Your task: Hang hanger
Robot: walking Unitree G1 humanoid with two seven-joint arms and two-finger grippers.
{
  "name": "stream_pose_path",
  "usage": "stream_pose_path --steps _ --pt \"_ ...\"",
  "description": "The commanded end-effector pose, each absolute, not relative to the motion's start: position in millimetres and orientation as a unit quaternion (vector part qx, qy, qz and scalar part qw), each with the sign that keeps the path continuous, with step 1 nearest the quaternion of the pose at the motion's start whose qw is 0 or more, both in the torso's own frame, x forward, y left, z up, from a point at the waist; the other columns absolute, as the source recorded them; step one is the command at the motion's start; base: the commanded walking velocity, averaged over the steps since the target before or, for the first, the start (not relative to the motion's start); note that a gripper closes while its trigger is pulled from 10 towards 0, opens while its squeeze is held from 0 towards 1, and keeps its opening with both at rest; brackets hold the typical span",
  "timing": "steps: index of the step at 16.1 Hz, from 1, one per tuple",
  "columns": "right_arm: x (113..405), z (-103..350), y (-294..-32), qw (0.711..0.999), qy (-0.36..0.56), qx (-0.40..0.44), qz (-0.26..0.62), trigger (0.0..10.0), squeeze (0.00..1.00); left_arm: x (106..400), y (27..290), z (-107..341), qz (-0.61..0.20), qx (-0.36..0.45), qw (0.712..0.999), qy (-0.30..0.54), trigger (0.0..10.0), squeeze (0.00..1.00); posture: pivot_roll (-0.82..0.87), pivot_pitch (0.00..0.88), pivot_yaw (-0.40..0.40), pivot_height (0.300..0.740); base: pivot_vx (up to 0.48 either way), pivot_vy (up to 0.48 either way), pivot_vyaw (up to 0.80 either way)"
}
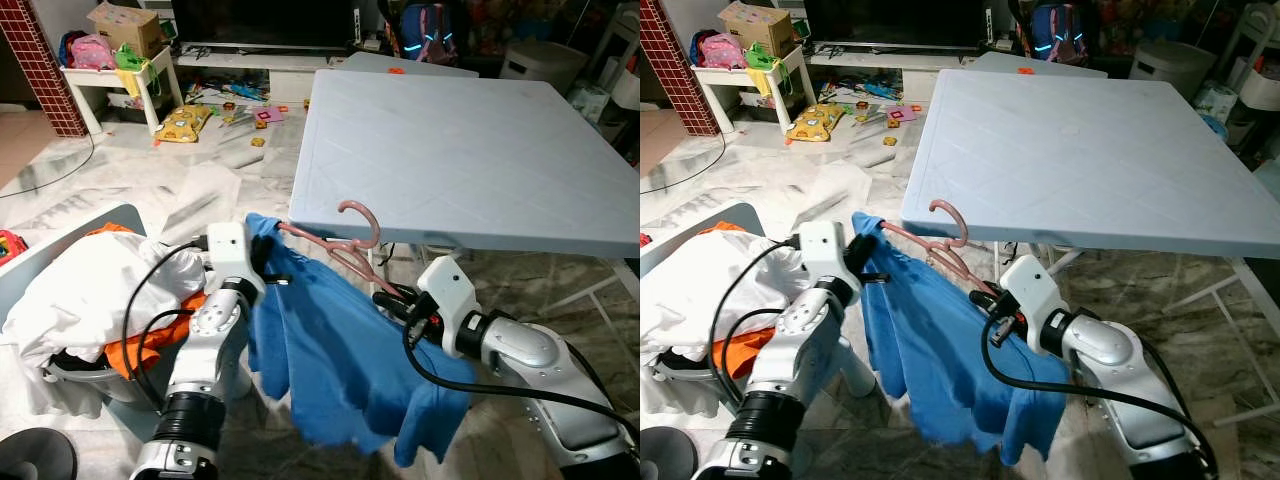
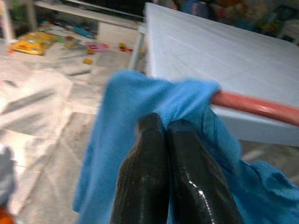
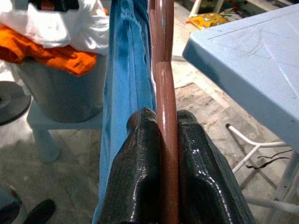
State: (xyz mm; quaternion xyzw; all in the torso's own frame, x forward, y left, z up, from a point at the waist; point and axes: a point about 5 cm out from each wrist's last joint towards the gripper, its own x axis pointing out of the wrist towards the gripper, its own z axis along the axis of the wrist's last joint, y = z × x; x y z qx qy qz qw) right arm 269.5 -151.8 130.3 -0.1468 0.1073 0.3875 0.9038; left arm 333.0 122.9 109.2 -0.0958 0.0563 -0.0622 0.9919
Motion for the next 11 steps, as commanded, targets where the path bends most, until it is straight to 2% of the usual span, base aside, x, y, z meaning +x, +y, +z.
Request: stream_pose_path --steps 1,5,8,9,11 --pt "271.0 133.4 -173.5 0.909 0.117 -0.158 0.368 10.0 0.00 338.5 145.6 118.9 -0.008 -0.087 0.996 0.031 0.0 0.00 -0.17 0.000 -0.029 0.740 0.000 0.000 0.00" --pt "255.6 128.6 -194.2 0.869 0.150 -0.198 0.428 10.0 0.00 340.9 159.2 127.3 0.024 -0.083 0.996 0.010 0.0 0.00 -0.17 0.000 -0.028 0.740 0.000 0.000 0.00" --pt "257.0 123.7 -214.1 0.841 0.173 -0.287 0.424 10.0 0.00 341.6 155.8 132.6 0.011 -0.080 0.997 -0.001 0.0 0.00 -0.18 0.000 -0.029 0.740 0.000 0.000 0.00" --pt "259.9 126.3 -214.1 0.837 0.162 -0.313 0.419 10.0 0.00 341.6 151.5 132.3 -0.001 -0.084 0.996 0.001 0.0 0.00 -0.18 0.000 -0.029 0.740 0.000 0.000 0.00" --pt "273.2 137.9 -197.9 0.862 0.116 -0.307 0.386 10.0 0.00 339.7 138.2 126.0 -0.030 -0.087 0.996 0.017 0.0 0.00 -0.18 0.000 -0.029 0.740 0.000 0.000 0.00"
